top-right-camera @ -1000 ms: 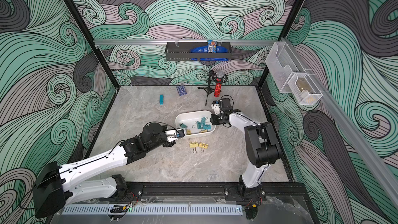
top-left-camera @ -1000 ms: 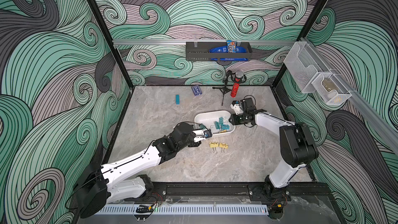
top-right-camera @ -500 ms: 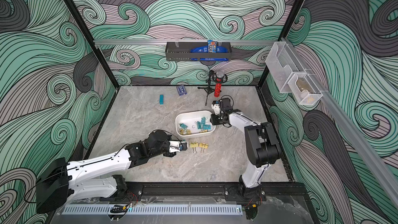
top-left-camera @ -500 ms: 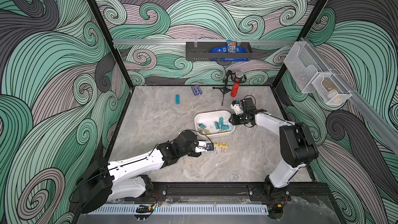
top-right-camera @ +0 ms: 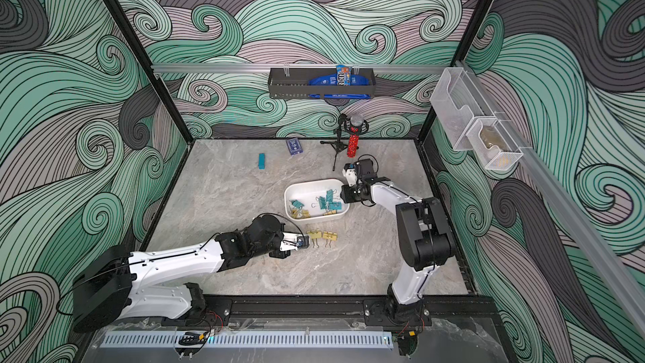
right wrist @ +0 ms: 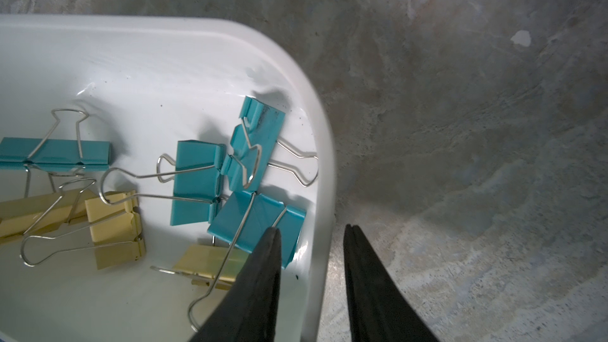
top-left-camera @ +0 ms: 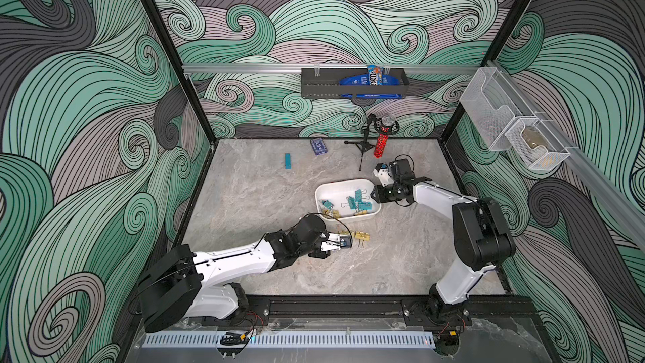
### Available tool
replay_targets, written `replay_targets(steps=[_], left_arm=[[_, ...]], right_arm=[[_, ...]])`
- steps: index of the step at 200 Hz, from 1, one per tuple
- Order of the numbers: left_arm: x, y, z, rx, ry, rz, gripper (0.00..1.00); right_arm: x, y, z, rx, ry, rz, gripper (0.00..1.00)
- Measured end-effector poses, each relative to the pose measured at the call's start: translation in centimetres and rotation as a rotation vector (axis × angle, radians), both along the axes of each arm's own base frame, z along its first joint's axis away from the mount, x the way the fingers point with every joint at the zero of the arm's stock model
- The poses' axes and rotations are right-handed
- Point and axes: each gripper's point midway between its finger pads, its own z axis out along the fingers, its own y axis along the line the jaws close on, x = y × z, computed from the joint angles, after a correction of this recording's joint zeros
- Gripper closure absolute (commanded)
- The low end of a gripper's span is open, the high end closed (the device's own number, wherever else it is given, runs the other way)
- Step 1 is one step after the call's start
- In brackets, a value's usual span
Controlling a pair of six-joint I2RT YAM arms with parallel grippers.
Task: Take out the binder clips from the storage box
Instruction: Place the binder clip at the center of the board.
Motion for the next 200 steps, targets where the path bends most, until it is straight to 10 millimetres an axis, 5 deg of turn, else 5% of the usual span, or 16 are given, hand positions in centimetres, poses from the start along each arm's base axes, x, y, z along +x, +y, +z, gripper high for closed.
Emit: replay_targets(steps=[200], left_arm=[[0.8, -0.2, -3.2, 0.032, -0.003, 0.026, 1.0]], right_arm=[[-0.1, 0.0, -0.4, -0.003, 0.008, 0.002, 0.65]])
